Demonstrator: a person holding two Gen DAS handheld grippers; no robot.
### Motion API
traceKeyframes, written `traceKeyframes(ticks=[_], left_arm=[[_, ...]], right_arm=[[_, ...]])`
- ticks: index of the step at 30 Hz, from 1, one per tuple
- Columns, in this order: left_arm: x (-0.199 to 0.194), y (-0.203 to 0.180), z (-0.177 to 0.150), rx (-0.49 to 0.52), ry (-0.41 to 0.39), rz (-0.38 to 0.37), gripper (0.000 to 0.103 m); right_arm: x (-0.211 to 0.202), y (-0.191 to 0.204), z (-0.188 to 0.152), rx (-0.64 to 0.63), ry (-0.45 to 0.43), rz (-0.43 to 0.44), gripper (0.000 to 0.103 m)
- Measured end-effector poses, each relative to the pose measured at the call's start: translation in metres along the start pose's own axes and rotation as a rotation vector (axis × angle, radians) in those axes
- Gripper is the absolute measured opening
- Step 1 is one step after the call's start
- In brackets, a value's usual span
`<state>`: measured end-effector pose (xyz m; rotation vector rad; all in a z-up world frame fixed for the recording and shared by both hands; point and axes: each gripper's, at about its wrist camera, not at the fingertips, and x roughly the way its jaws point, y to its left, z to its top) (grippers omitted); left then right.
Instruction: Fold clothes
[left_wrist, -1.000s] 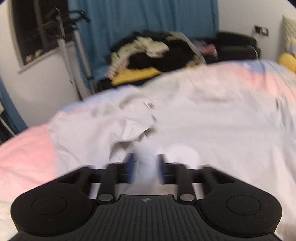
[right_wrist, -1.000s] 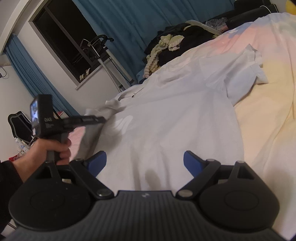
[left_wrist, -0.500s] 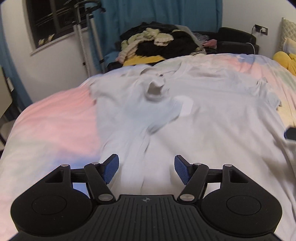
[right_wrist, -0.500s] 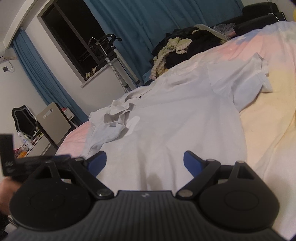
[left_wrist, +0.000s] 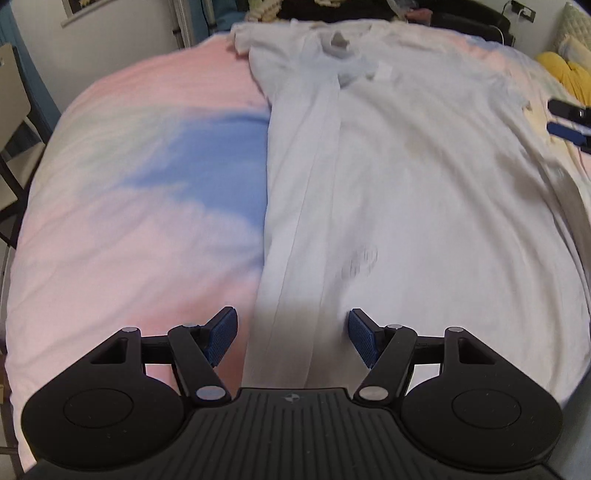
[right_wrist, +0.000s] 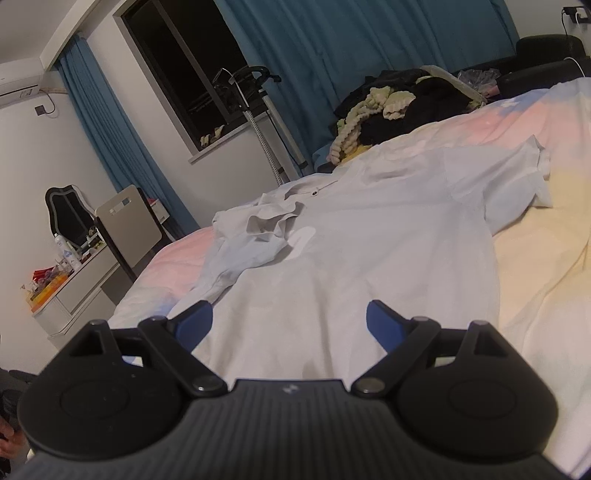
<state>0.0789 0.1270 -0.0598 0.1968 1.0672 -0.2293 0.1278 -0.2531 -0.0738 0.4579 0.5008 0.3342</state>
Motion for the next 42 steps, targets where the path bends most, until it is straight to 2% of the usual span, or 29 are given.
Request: traceKeyframes(ticks=[8,12,14,15,17,18,19,21,29,34,42], left_arm=[[-0.003,0.018,-0.022,-0.069,0.075,-0.101,0.069],[-0.012,0.030,-0.028,-0.152,0.048,-0.180,0.069],[-0.011,0.034,-0.033,-0.204,0.034,-0.195,0.066],[-0.010,0.035,-0.036,-0.231,0.028,-0.199,0.062],[-0.007,0.032,-0.037,-0.246,0.026,-0.181,0.045],[-0.007,0.029,-0.037,-0.243,0.028,-0.161,0.032],[-0.008,0.026,-0.036,-0.236,0.033,-0.139,0.021],[-0.014,0.017,-0.033,-0.212,0.041,-0.104,0.008],[-0.070,-0.080,-0.014,0.039,0.012,0.082,0.005],[-0.076,-0.134,-0.020,0.160,0.009,0.042,0.005],[-0.026,-0.158,-0.033,0.194,0.071,0.004,0.006]], right_arm=[[-0.011,-0.006,-0.005,0.033,0.002,-0.008,0.091],[-0.011,-0.009,-0.005,0.052,0.006,-0.008,0.091],[-0.011,-0.010,-0.005,0.054,0.006,-0.006,0.091],[-0.011,-0.009,-0.005,0.053,0.006,-0.004,0.091],[-0.010,-0.008,-0.005,0.048,0.007,-0.001,0.091],[-0.010,-0.009,-0.006,0.048,0.010,-0.001,0.091],[-0.010,-0.009,-0.006,0.050,0.012,-0.002,0.091],[-0.010,-0.011,-0.006,0.057,0.012,-0.003,0.091],[-0.007,-0.012,-0.005,0.071,0.015,-0.004,0.091],[-0.009,-0.012,-0.005,0.072,0.020,-0.003,0.091],[-0.016,-0.014,-0.006,0.060,0.021,0.000,0.091]])
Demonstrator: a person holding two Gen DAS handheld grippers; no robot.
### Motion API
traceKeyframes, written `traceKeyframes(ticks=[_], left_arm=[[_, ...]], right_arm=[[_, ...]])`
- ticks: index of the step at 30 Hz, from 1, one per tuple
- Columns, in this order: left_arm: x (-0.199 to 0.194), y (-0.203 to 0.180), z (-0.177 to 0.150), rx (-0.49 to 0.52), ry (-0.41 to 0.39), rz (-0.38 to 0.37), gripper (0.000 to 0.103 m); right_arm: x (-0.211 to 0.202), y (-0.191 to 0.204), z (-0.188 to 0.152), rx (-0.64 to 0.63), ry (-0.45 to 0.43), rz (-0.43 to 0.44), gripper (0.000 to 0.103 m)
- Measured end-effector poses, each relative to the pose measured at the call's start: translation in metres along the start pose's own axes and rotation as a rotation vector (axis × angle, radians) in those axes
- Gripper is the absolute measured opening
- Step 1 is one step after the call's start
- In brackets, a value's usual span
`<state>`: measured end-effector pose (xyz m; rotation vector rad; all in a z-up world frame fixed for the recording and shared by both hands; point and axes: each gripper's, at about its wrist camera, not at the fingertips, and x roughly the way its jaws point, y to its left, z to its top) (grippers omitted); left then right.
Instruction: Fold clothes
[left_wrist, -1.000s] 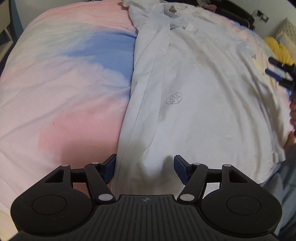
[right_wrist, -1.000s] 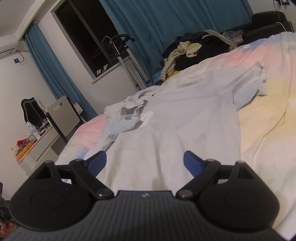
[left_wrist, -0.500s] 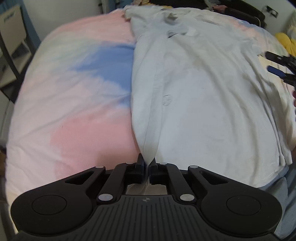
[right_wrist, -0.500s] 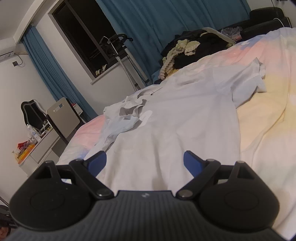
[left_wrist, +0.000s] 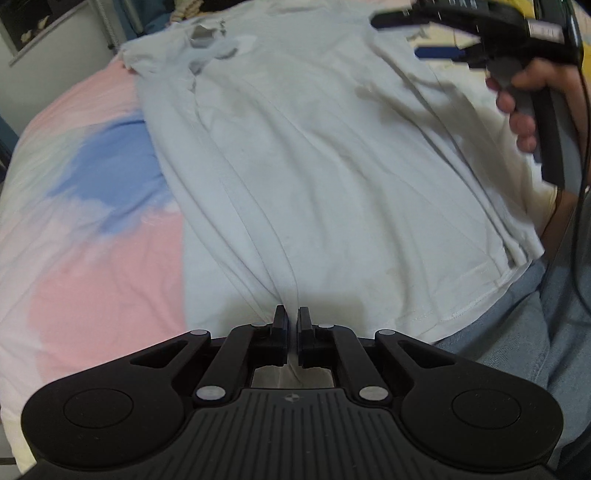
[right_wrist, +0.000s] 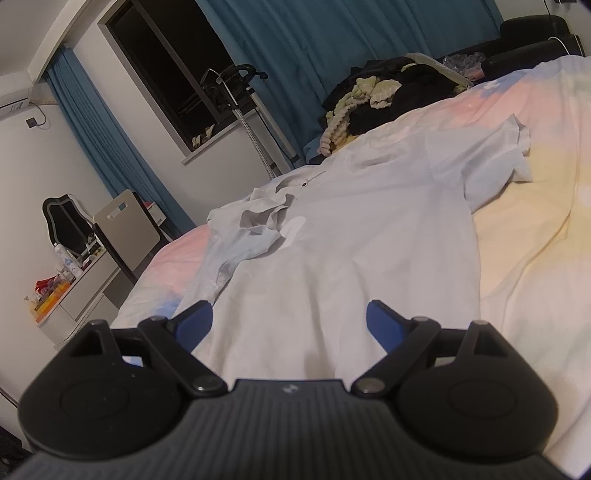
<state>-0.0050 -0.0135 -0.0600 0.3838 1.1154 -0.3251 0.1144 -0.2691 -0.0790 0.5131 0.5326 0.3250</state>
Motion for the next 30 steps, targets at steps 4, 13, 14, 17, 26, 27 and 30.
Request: traceKeyframes(ticks=[4,13,14,17,26,27,30], left_arm=[[0.015,0.000,0.005,0.000,0.044,-0.010,0.008],[-0.010,-0.006,0.004,0.008,-0.045,-0.027,0.065],[-0.016,-0.006,0.004,-0.003,-0.072,-0.037,0.067],[-0.037,-0.005,0.007,-0.034,-0.187,-0.063,0.075],[-0.042,-0.004,0.057,-0.179,-0.510,-0.051,0.091],[-0.036,-0.004,0.065,-0.181,-0.526,-0.041,0.092],[-0.021,-0.001,0.084,-0.220,-0.575,-0.021,0.092]], right_arm=[[0.000,0.000,-0.001,-0.006,0.003,-0.001,0.091],[-0.003,0.004,-0.001,-0.032,-0.008,-0.007,0.091],[-0.005,0.005,0.000,-0.042,-0.015,-0.012,0.091],[-0.009,0.008,0.001,-0.071,-0.038,-0.028,0.091],[-0.022,0.017,0.006,-0.159,-0.104,-0.076,0.091],[-0.024,0.018,0.006,-0.169,-0.111,-0.082,0.091],[-0.027,0.019,0.007,-0.192,-0.129,-0.098,0.091]])
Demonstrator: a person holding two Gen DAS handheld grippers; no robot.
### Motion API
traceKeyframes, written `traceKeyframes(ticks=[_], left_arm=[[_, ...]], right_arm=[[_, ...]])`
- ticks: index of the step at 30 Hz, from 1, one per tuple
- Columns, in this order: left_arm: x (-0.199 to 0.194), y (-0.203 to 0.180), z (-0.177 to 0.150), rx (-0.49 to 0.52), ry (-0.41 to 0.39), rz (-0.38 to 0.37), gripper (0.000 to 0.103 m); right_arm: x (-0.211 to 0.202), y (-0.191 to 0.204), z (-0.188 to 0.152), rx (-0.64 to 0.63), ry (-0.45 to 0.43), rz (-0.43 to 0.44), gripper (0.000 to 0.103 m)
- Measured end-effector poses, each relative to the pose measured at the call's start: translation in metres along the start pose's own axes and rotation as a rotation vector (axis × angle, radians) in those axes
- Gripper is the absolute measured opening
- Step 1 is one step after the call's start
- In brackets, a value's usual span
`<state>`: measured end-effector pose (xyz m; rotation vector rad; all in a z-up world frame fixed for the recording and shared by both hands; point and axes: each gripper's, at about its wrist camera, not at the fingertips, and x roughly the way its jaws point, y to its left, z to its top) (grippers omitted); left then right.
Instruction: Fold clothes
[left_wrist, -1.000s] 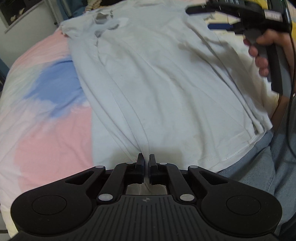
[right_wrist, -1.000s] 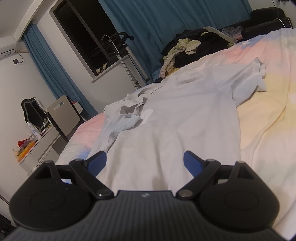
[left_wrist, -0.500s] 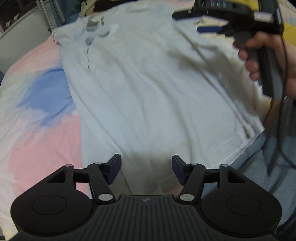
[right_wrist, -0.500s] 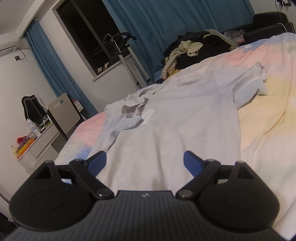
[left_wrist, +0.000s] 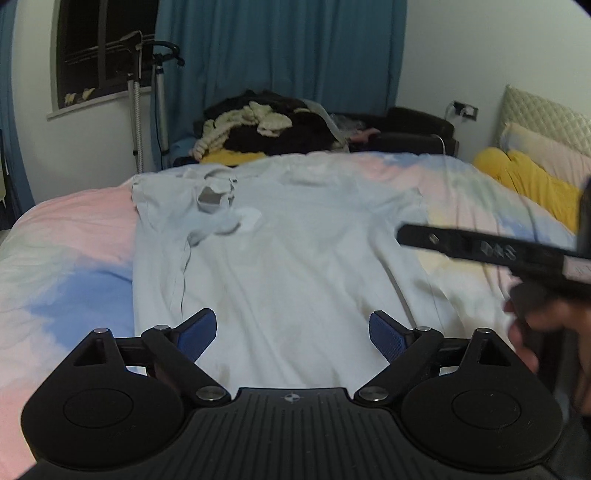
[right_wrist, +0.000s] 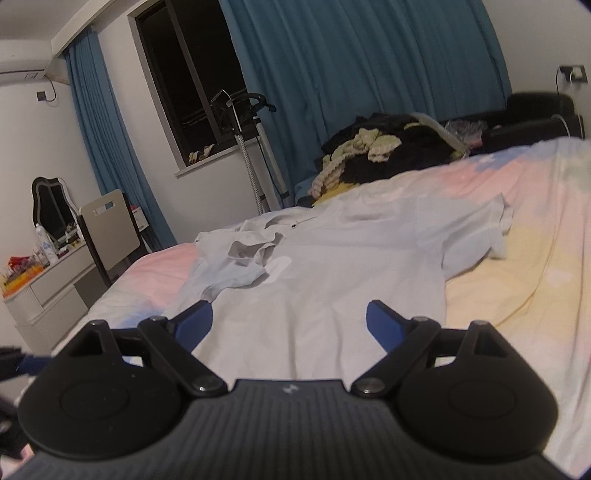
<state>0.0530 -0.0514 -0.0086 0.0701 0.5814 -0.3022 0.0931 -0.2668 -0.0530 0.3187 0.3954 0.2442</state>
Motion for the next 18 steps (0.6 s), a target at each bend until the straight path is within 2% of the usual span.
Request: traceKeyframes(ticks=[6,10,15,18], left_arm=[[0.018,0.023,-0.016,-0.095,-0.127,0.082,0.094],[0.024,0.031,-0.022,-0.136,-0.123,0.129,0.095],[0.017,0.025,-0.022,-0.114,-0.155,0.116,0.100],[0.018,0.022,-0.025,-0.106,-0.143,0.118,0.100]], right_arm=[[0.001,0.000,-0.003,-0.021,-0.013,-0.032,0.091],[0.004,0.006,-0.007,-0.030,-0.021,-0.035,0.091],[0.007,0.012,-0.008,-0.049,-0.017,-0.027,0.091],[0.008,0.015,-0.009,-0.059,-0.015,-0.022,0.091]])
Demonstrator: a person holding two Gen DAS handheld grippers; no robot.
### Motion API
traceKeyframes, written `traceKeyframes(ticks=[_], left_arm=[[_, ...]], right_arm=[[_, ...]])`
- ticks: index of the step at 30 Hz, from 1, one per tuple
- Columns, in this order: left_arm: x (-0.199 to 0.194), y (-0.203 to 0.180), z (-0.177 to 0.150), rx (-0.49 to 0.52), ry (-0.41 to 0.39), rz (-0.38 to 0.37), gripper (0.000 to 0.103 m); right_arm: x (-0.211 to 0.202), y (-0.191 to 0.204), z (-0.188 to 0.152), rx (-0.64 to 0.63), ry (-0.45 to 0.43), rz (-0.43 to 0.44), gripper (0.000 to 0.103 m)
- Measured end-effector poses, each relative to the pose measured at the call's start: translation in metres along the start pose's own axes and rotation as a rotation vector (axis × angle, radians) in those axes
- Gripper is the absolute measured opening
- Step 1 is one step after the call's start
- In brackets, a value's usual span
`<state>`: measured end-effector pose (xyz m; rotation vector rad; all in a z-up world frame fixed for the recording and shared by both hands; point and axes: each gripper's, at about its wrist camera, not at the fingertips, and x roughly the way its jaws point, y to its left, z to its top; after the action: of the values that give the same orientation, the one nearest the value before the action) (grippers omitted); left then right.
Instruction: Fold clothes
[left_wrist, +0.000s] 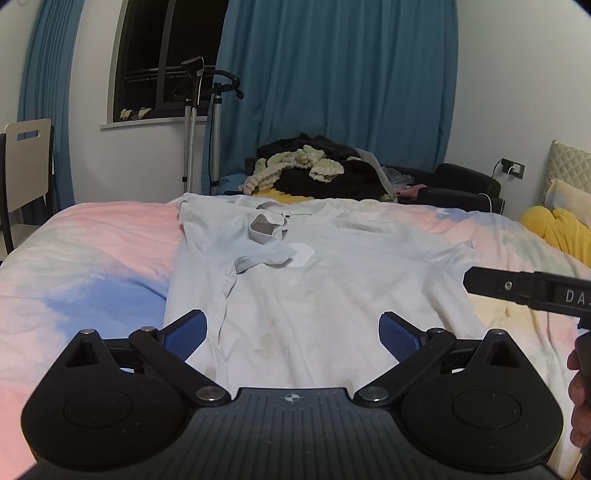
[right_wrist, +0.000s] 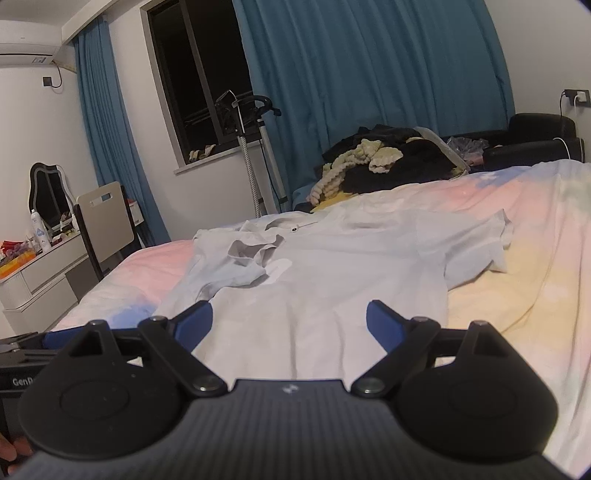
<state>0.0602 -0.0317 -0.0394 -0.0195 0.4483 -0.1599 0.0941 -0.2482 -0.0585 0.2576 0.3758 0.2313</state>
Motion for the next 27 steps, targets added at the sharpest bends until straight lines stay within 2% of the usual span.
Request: traceKeyframes(ticks=[27], left_arm=[[-0.0022,0.0073,-0.0062,-0.044,0.040,0.027,0.102]], right_arm=[[0.0033,-0.0010,-0.0025,-0.013,0.002,-0.002,0.091]])
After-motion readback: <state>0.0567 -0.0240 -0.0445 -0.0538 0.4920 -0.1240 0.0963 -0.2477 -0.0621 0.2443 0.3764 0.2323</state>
